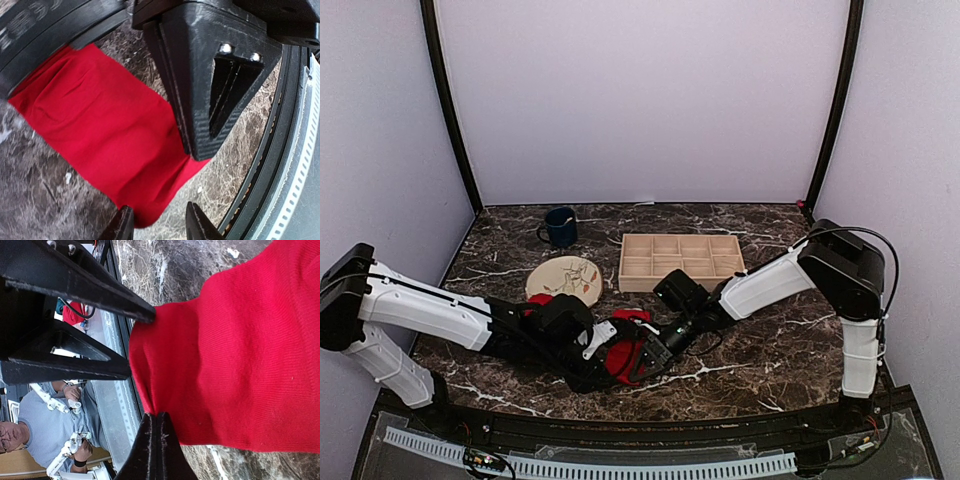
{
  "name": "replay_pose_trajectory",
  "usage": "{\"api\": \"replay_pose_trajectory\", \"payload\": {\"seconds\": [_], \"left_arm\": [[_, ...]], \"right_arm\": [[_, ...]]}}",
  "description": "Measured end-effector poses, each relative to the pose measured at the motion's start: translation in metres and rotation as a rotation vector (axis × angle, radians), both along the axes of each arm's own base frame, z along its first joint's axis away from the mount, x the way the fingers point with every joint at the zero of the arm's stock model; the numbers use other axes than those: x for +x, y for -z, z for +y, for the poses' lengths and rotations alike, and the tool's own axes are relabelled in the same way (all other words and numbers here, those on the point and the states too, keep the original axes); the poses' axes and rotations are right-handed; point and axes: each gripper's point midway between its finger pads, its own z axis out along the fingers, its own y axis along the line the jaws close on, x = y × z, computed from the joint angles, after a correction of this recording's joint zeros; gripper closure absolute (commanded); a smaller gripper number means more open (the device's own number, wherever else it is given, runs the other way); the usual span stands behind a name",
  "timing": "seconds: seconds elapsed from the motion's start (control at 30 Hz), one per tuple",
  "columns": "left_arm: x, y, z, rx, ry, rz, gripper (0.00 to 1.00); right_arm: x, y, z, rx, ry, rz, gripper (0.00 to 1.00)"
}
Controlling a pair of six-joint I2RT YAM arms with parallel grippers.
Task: Roll the socks
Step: Roll the sock at the center of the board.
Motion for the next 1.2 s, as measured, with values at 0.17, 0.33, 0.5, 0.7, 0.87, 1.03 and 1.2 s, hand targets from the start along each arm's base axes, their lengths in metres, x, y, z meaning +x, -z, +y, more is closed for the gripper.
{"api": "replay_pose_trajectory", "payload": {"seconds": [0.17, 0.33, 0.5, 0.7, 0.87, 1.03, 1.2], "left_arm": [[0.001, 0.005, -0.005, 0.008, 0.029, -0.008, 0.71], [0.002, 0.01, -0.008, 0.02, 0.051, -0.012, 0.8], [0.002, 0.01, -0.009, 0.019, 0.065, -0.019, 0.86], [-0.001, 0.009, -0.01, 0.014, 0.091, -0.018, 0.91], [-0.009, 0.008, -0.012, 0.0, 0.135, 0.005, 0.99], [-0.018, 0.007, -0.019, -0.017, 0.195, 0.047, 1.0], [-0.024, 0.011, -0.027, -0.016, 0.239, 0.09, 1.0]], "right_arm": [[0.0, 0.0, 0.0, 0.001, -0.001, -0.001, 1.0], [0.0, 0.0, 0.0, 0.001, -0.002, -0.002, 1.0], [-0.001, 0.001, -0.002, -0.006, -0.006, -0.001, 1.0], [-0.002, 0.003, -0.003, -0.014, -0.01, 0.001, 1.0], [-0.003, 0.005, -0.006, -0.025, -0.008, 0.003, 1.0], [-0.001, 0.011, -0.01, -0.05, 0.005, -0.004, 0.98], [-0.001, 0.019, -0.016, -0.076, 0.017, -0.01, 0.9]]}}
